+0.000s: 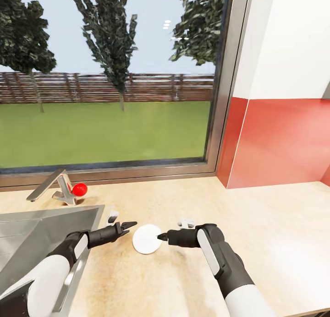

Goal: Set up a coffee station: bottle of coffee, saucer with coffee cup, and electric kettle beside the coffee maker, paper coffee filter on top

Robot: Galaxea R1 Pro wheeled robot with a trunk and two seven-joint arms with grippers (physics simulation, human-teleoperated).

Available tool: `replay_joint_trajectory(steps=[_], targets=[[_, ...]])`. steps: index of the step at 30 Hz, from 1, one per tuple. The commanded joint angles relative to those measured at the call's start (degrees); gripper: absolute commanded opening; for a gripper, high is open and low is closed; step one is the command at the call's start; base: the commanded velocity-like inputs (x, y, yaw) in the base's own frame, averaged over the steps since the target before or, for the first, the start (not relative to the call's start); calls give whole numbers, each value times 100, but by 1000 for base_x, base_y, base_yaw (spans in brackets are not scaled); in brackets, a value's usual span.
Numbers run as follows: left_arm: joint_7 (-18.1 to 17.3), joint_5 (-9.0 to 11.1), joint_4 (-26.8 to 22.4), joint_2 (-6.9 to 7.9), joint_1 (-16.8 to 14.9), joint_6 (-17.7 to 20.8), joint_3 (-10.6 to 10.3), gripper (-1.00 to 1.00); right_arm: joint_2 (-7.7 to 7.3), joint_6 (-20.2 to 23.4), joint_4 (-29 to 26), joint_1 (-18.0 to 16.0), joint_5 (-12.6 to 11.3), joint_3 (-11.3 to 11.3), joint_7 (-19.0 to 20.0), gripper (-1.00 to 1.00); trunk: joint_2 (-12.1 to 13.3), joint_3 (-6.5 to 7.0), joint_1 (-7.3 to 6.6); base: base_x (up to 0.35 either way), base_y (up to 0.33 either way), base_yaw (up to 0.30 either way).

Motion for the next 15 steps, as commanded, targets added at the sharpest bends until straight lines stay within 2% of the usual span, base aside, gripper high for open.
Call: replay_joint_trajectory(steps=[1,4,9,15], targets=[[-1,-93,29,-37,26,6,18,100,1,-12,30,-17,5,29,72,100,-14,-14,4,0,0,0],[96,-81,68,-99,125,-53,41,100,1,-107,126,-16,-97,78,168,100,-14,-14,4,0,0,0],[-9,-53,-42,36,179,39,36,100,1,13,64,-15,-259,-1,195,100,-14,-14,4,0,0,0],[-119,-32,-116,72,195,59,41,100,1,35,-129,-14,-464,-5,182,100,-14,-14,4,-9,63,0]])
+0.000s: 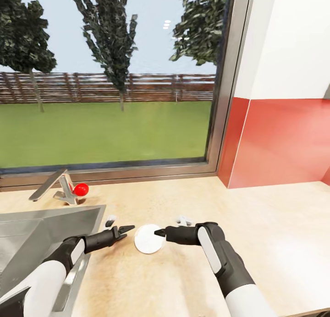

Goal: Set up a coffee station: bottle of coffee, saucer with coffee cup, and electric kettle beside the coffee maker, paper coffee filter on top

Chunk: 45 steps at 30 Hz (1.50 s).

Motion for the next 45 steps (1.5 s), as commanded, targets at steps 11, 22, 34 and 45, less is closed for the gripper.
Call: replay_joint_trajectory(steps=[11,22,34,45], targets=[[1,-73,-10,-6,-6,48,50,100,3,31,38,-5,-308,-1,32,100,-14,-14,4,-22,91,-16],[206,-39,-12,-2,-6,49,76,100,3,16,409,-5,-377,2,27,100,-14,-14,4,0,0,-95],[329,-32,-5,-47,-6,49,78,100,3,-21,574,-5,-378,2,23,100,-14,-14,4,5,0,-1],[338,-29,21,-62,-6,44,78,100,3,-16,587,-5,-374,2,22,100,-14,-14,4,93,0,0]])
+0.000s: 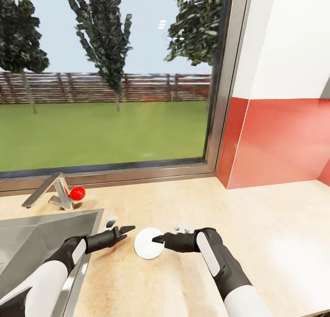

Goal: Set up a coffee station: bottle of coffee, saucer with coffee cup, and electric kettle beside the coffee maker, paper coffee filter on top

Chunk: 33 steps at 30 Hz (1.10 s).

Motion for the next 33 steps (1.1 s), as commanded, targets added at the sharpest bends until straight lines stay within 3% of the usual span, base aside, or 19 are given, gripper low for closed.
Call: replay_joint_trajectory(steps=[1,5,17,33], targets=[[-25,-93,22,-12,-5,33,25,100,1,20,-3,-5,58,-6,51,100,-12,-14,4,4,0,0],[-25,-85,52,-47,-5,31,25,100,1,21,-3,-5,61,-7,51,100,-12,-14,4,1,0,0],[-25,-41,62,-384,77,30,25,100,1,22,217,-5,56,-15,51,100,-12,-14,4,0,0,0],[-30,-23,63,-439,83,30,16,100,1,-126,343,-5,60,-32,42,100,-12,-14,4,0,0,0]])
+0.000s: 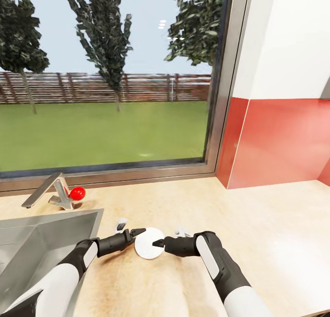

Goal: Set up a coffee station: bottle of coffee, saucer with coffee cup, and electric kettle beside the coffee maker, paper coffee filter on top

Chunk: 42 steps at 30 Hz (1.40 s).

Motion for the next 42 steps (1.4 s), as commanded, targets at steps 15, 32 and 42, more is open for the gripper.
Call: replay_joint_trajectory(steps=[15,32,42], targets=[[-33,-98,-1,-51,-4,53,15,100,1,-325,10,-5,-332,-6,-914,100,-12,-15,4,0,0,0],[-42,-89,57,-158,-4,54,15,100,1,-353,20,-5,-441,12,-938,100,-12,-15,4,0,0,0],[-43,-91,60,-274,-4,54,15,100,1,-353,28,-5,-434,17,-938,100,-12,-15,4,0,0,0]])
